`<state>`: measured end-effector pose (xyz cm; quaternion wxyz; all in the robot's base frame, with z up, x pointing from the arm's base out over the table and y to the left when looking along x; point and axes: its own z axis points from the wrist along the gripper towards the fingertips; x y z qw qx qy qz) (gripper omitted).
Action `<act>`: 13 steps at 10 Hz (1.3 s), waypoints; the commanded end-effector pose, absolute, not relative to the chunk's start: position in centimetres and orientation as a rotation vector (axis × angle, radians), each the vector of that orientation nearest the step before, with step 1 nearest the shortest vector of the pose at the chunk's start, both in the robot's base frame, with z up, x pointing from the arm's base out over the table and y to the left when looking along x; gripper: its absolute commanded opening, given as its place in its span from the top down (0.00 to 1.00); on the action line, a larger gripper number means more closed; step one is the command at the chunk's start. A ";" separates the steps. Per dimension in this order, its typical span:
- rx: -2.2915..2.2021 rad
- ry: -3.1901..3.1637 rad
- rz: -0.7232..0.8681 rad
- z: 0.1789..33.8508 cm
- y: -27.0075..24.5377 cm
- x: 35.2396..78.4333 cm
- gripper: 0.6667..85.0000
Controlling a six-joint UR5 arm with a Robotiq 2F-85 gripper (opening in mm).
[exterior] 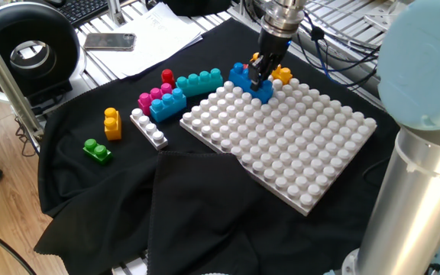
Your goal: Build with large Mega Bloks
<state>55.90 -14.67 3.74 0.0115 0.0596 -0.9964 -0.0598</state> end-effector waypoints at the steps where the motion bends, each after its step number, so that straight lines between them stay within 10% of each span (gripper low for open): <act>1: 0.094 -3.059 -0.179 5.6 -13.9 55.8 0.99; 3: 0.086 -3.116 -0.132 4.8 -13.1 56.8 0.99; 5: 0.303 -3.256 -0.272 4.3 -11.5 60.1 0.45; 6: 0.338 -3.263 -0.304 4.1 -11.5 60.2 0.38; 13: 0.341 -3.266 -0.328 6.0 -10.9 60.2 0.43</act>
